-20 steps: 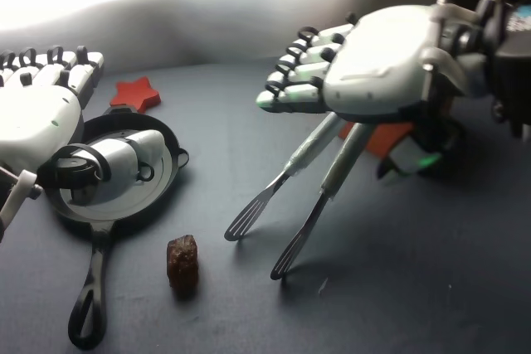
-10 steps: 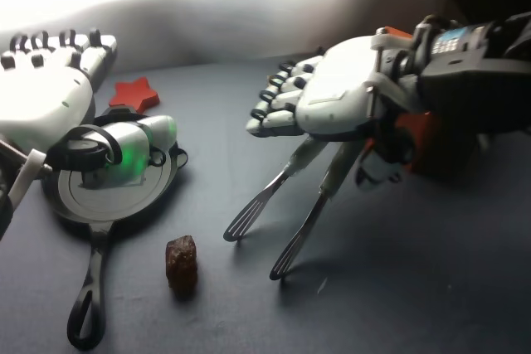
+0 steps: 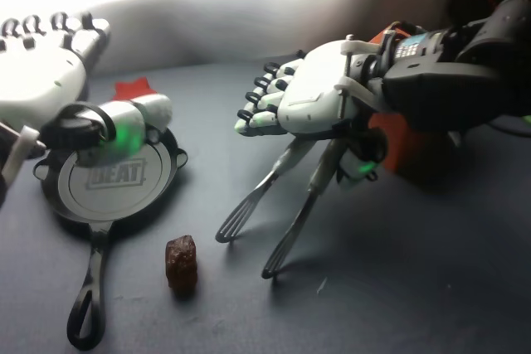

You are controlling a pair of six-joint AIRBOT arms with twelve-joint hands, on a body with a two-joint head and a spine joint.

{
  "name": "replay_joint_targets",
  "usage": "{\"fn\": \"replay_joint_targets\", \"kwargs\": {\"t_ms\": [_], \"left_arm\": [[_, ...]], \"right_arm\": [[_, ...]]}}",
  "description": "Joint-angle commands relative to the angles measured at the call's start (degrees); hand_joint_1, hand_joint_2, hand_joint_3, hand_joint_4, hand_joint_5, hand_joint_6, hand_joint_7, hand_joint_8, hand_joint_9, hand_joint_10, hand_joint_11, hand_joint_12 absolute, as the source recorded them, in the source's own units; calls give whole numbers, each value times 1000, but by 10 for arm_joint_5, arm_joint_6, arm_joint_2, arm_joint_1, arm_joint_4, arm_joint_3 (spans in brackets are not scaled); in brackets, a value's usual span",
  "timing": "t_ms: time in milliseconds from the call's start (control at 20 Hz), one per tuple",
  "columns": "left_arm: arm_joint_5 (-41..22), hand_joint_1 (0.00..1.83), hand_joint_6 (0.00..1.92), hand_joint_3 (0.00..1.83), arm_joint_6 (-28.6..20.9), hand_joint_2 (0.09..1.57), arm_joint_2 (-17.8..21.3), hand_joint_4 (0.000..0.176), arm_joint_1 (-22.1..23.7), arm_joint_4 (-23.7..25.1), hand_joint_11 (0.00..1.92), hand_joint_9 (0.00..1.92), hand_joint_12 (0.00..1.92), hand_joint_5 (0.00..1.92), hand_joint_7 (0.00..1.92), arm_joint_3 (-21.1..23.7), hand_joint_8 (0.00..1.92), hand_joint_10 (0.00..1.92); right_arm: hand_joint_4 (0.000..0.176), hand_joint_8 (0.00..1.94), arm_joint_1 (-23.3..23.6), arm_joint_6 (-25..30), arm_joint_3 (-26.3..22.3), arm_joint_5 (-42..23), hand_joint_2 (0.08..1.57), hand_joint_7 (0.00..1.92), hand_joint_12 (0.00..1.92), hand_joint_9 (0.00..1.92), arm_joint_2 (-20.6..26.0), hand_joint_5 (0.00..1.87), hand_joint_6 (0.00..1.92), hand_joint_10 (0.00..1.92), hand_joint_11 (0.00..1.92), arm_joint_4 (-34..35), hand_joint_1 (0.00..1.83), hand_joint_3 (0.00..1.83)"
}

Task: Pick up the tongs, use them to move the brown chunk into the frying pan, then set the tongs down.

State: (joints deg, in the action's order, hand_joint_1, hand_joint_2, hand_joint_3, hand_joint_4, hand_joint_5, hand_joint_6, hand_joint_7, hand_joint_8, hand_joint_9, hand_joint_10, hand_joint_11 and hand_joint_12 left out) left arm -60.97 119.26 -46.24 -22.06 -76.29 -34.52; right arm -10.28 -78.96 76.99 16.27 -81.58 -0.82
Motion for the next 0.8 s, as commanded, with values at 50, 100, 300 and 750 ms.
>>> {"fn": "replay_joint_targets", "kwargs": {"t_ms": [50,100,300,750], "left_arm": [[-35,16,0,4,15,1303,6,24,14,27,0,0,0,0,0,-5,0,0],[-35,12,0,4,21,1304,6,24,18,22,0,0,0,0,0,-5,0,0],[-35,28,0,2,32,1302,6,24,32,2,0,0,0,0,0,-5,0,0],[-24,18,0,1,171,1299,6,21,101,-62,0,0,0,0,0,-31,0,0]], "right_arm": [[0,0,-3,-13,1,-53,978,0,0,0,-1,0,0,0,0,-1,1079,17],[0,0,-4,-18,1,-53,979,0,0,0,-2,0,0,0,0,-1,1068,17],[0,0,-3,-27,1,-45,977,0,0,0,-1,0,0,0,0,-1,1077,14],[0,14,-1,-32,-4,-35,1103,156,230,130,4,177,19,20,1,-1,1051,11]]}}
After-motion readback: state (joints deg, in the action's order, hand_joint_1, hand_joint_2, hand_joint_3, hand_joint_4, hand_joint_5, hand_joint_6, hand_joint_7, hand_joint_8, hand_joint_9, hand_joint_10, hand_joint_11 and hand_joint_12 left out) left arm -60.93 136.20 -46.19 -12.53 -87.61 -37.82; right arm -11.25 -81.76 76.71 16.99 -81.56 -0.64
